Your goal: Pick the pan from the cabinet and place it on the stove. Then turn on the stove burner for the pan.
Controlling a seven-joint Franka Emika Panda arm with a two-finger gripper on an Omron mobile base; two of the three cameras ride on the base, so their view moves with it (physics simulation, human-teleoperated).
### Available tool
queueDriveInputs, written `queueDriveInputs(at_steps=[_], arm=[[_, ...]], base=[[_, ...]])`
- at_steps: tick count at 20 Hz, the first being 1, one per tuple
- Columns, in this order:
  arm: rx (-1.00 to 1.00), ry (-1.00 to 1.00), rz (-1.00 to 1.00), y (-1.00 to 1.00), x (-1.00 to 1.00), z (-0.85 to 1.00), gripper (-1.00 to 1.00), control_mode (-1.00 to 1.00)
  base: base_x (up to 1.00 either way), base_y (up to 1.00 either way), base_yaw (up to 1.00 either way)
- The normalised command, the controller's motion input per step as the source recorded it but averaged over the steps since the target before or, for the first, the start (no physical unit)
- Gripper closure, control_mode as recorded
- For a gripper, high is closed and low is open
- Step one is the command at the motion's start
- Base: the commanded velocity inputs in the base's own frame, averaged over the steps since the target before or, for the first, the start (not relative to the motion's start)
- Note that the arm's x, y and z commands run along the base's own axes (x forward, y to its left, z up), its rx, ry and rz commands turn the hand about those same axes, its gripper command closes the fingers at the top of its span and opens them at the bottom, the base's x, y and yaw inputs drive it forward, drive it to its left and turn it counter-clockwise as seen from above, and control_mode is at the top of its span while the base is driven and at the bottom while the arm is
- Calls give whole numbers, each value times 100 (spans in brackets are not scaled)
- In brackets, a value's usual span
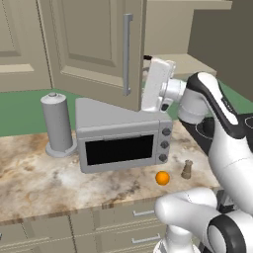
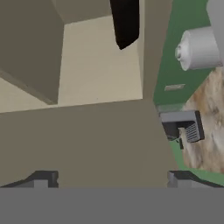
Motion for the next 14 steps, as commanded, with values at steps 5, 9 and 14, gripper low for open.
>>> queueDriveInputs(at_steps=[5,9,14], arm=[[-1,0,19,58,-9,2,-100,-100],[-4,0,17,68,-38,4,-100,-100],[-4,0,16,73,-68,3,-100,-100]], base=[[0,0,0],[0,0,0],[0,0,0]])
